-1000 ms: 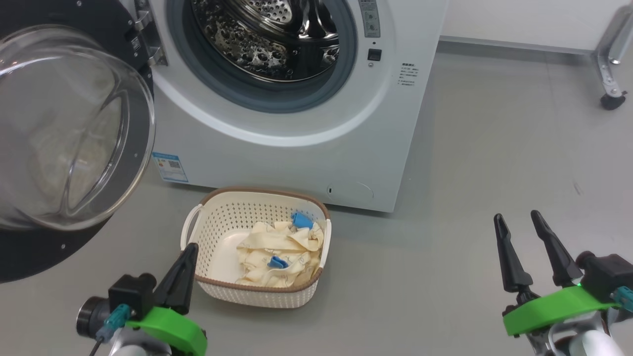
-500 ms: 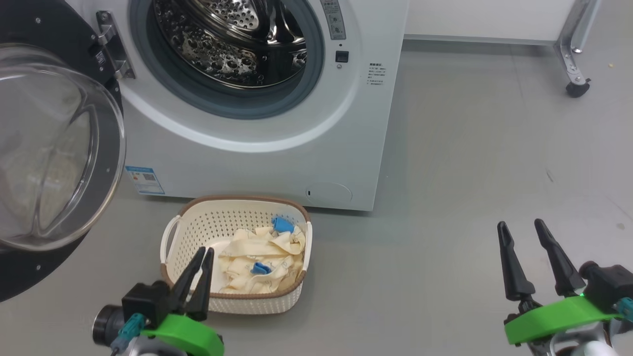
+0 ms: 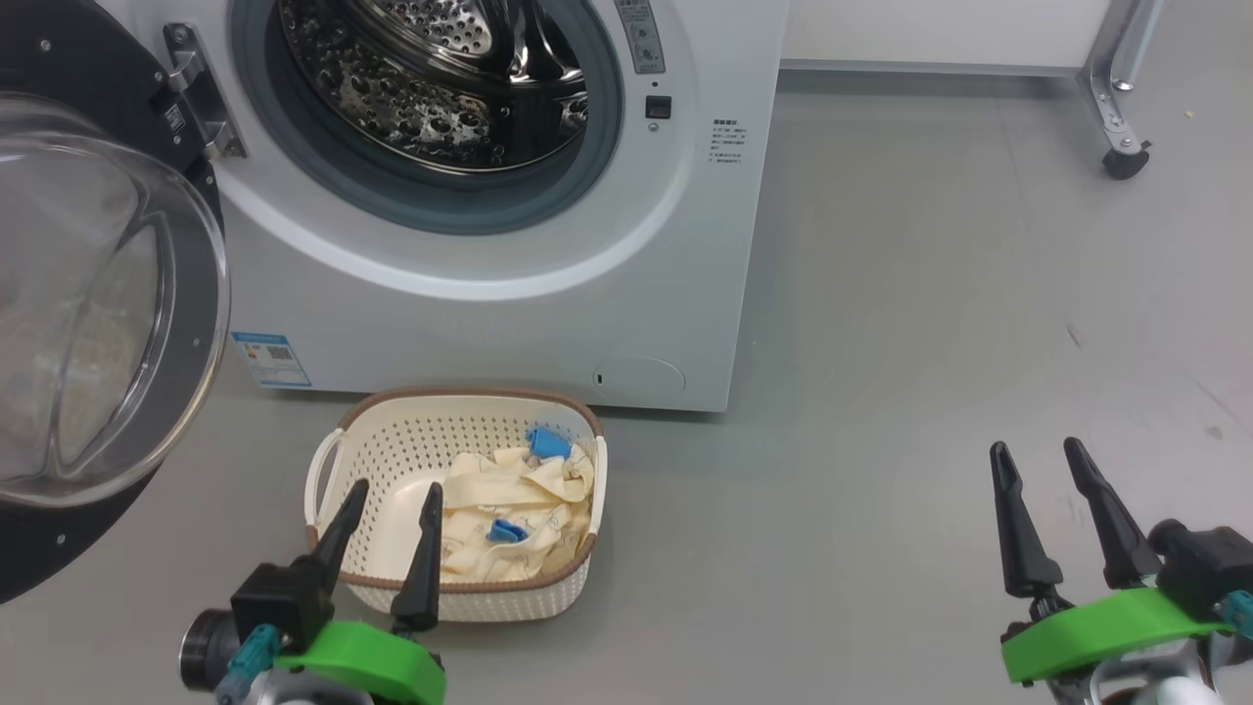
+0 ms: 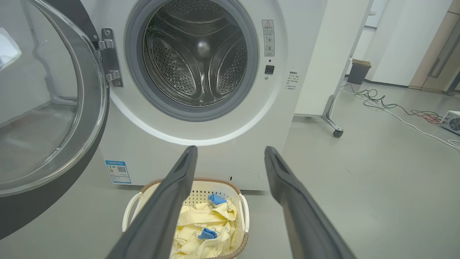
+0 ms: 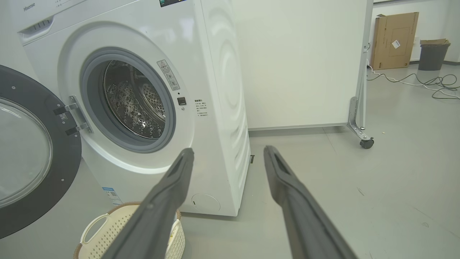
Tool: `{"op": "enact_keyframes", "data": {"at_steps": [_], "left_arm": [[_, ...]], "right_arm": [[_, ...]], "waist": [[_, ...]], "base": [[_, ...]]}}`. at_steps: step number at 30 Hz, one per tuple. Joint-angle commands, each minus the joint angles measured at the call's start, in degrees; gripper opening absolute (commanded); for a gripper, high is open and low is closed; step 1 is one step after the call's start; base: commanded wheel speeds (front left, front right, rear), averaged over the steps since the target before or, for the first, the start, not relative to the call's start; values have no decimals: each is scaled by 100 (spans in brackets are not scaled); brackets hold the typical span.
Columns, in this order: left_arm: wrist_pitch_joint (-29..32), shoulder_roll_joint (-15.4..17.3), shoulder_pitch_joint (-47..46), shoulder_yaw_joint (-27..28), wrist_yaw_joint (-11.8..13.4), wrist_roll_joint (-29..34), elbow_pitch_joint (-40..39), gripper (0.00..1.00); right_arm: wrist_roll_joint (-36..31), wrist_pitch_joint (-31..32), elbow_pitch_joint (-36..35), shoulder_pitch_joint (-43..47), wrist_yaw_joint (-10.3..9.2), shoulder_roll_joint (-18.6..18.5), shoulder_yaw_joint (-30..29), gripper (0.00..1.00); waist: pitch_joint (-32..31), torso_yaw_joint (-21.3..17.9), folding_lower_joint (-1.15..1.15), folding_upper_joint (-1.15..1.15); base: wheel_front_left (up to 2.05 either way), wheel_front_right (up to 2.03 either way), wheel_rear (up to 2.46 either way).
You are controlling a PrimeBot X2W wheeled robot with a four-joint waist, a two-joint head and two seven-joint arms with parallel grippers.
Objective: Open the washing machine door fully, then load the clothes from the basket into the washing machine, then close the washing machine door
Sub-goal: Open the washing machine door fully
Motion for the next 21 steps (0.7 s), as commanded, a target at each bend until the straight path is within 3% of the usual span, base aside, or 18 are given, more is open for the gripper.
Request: {"op": "enact_keyframes", "data": {"at_steps": [1, 21], "left_arm": [[-80, 54, -158, 261, 7, 49, -230, 100], [-82, -58, -35, 553, -86, 369, -449, 100]], "right_arm": [[-41, -54, -161, -233, 20, -41, 64, 100], [-165, -54, -109, -287, 20, -10, -1, 100]], "waist": [[11, -10, 0, 0], [116, -28, 0, 0]], "base": [[0, 0, 0], [0, 0, 0]]}}
